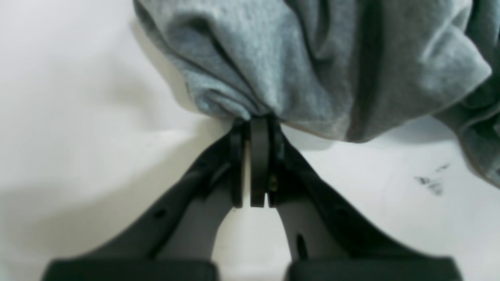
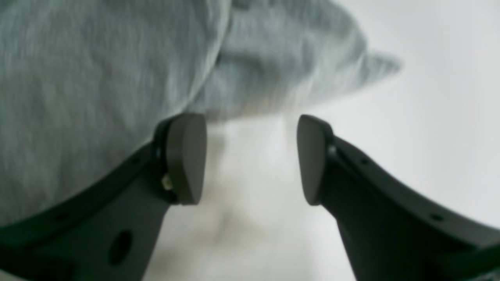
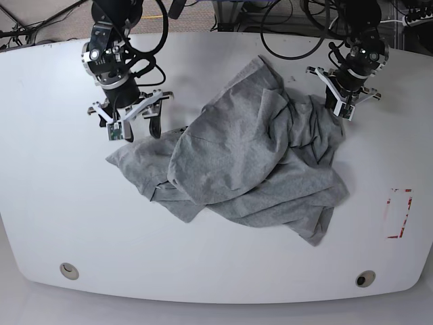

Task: Fold the T-shirt properly
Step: 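Lower both grippers to the grey T-shirt and pinch its edges, then lift the shirt with the right gripper and drag it across the table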

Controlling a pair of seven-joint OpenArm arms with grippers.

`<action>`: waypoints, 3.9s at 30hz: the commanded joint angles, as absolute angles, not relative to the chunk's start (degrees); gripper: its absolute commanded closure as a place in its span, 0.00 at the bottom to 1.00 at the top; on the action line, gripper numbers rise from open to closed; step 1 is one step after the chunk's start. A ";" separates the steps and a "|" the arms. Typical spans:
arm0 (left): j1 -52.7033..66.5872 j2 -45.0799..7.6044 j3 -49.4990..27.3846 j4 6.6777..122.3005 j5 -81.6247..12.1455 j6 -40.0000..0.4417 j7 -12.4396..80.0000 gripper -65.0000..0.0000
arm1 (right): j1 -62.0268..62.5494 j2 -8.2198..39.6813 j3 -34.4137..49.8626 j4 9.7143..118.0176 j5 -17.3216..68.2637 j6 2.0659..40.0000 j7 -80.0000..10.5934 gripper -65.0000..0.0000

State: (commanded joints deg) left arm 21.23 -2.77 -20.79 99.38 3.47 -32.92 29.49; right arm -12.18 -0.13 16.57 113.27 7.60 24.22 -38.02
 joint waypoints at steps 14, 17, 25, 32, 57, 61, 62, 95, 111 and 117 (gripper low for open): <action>22.02 -3.82 -27.65 99.30 3.47 -33.01 29.49 1.00 | 11.47 7.78 16.40 85.93 7.60 24.22 -42.33 0.46; 22.02 -3.82 -27.65 99.56 3.47 -33.01 29.49 1.00 | 14.55 7.87 16.48 80.66 7.52 24.22 -42.33 0.46; 22.02 -3.74 -27.82 99.56 3.38 -33.01 29.49 1.00 | 20.79 9.54 16.13 70.37 7.34 27.21 -42.24 0.40; 22.11 -3.56 -29.49 99.65 3.30 -33.10 29.49 1.00 | 22.37 9.71 16.04 66.07 7.34 27.56 -40.75 0.31; 22.02 -3.82 -29.49 100.26 3.21 -33.10 29.49 1.00 | 20.00 9.45 16.04 63.34 7.52 27.65 -36.79 1.00; 22.46 -3.82 -29.76 104.04 3.21 -33.54 29.58 1.00 | 15.43 9.36 16.13 75.38 7.52 27.65 -40.22 1.00; 22.81 -3.82 -29.76 105.10 3.21 -34.51 29.58 1.00 | 14.11 9.36 16.04 79.16 7.60 27.65 -41.45 1.00; 11.21 -2.07 -35.03 113.54 3.12 -40.00 57.01 0.38 | 11.03 10.15 15.96 102.90 7.43 27.65 -50.15 1.00; 10.77 -1.27 -26.95 102.99 3.12 -40.00 53.67 0.32 | 10.95 10.15 16.04 102.90 7.43 27.65 -50.15 1.00; 10.77 -1.36 -26.95 97.89 3.12 -40.00 52.70 0.32 | 10.59 10.15 16.04 102.99 7.52 27.65 -50.07 1.00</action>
State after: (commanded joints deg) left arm 10.77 -1.36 -26.95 97.89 3.12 -40.00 52.70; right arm 10.59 10.15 16.04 102.99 7.52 27.65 -50.07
